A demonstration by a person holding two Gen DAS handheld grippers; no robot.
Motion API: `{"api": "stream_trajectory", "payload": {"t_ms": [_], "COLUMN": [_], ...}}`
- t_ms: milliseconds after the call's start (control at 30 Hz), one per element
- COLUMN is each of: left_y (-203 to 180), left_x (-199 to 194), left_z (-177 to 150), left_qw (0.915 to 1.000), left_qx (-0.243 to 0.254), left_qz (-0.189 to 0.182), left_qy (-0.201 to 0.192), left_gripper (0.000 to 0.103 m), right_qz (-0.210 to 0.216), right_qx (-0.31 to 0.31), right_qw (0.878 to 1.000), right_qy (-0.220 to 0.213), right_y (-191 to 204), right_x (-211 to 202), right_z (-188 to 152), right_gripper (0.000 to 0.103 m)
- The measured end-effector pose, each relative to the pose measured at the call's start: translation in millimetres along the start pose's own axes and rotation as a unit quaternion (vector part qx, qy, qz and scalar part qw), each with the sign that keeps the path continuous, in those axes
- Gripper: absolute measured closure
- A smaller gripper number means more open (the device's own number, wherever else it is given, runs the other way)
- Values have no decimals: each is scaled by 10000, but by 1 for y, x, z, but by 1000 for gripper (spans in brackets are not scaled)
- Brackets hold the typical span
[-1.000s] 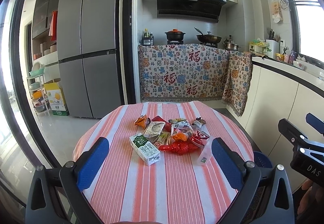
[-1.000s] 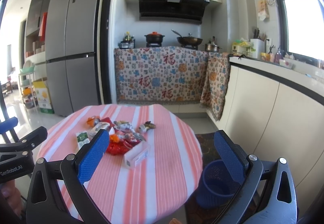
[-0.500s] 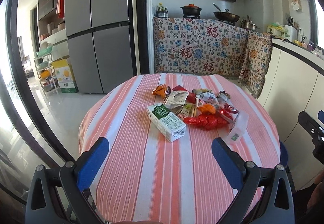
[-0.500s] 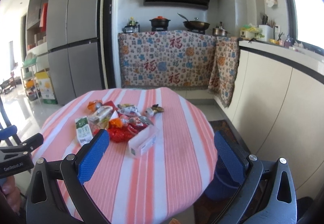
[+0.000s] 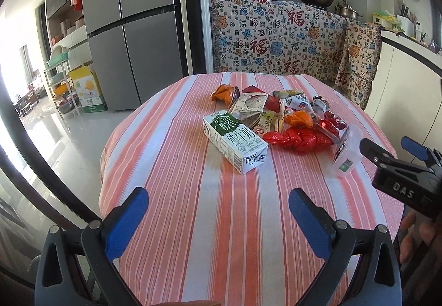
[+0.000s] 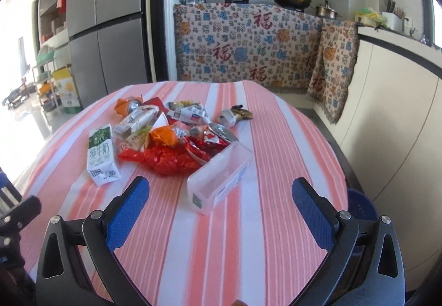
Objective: Collect trash
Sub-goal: 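Grasp the milk carton with the left tool while the right tool grasps the clear box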
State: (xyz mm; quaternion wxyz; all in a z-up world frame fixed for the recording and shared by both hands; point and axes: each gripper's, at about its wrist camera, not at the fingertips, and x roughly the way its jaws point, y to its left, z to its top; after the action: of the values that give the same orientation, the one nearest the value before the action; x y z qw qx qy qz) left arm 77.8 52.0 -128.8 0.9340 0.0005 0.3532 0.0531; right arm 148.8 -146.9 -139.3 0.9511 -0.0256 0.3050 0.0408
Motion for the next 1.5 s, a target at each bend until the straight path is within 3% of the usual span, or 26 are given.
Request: {"api": "stream_trajectory", "payload": {"t_ms": [267,433,633,767,1000,1067,1367,1500], "left_y": [1,-2,-12,-14,-30,-39,-44,-21], "left_x": [9,16,28,44,75,87,157,163], "left_z": [0,2,3,1,6,13,34,32], "left_qw": [9999,9998,9995,9987,9973,9969,9885,9876], "left_qx": [3,33,92,56,-94,-136,-450,-733], "left_qz": [77,92,52,31,-3,66,951,705], "left_qy": [145,201,313,507,723,771,1090,1195], "left_gripper": [0,0,0,0,0,0,0,0], "right_qz": [-288,-311,-595,-506,-46,-146,-124,-69], "right_qx": [200,892,1213,1366,969,739,113,92], "right_qw": [9986,9942,9876,9860,9905,9924,9942,9940], "right_qy": [396,514,794,814,975,971,1062,1091], "right_y": [-14,-58,-90,-99,-70,-62,-45,-46], "right_x": [53,49,47,36,31,32,36,37], "right_z": [5,-7,-25,-41,-63,-67,-71,-71], "right_gripper": [0,0,0,0,0,0,0,0]}}
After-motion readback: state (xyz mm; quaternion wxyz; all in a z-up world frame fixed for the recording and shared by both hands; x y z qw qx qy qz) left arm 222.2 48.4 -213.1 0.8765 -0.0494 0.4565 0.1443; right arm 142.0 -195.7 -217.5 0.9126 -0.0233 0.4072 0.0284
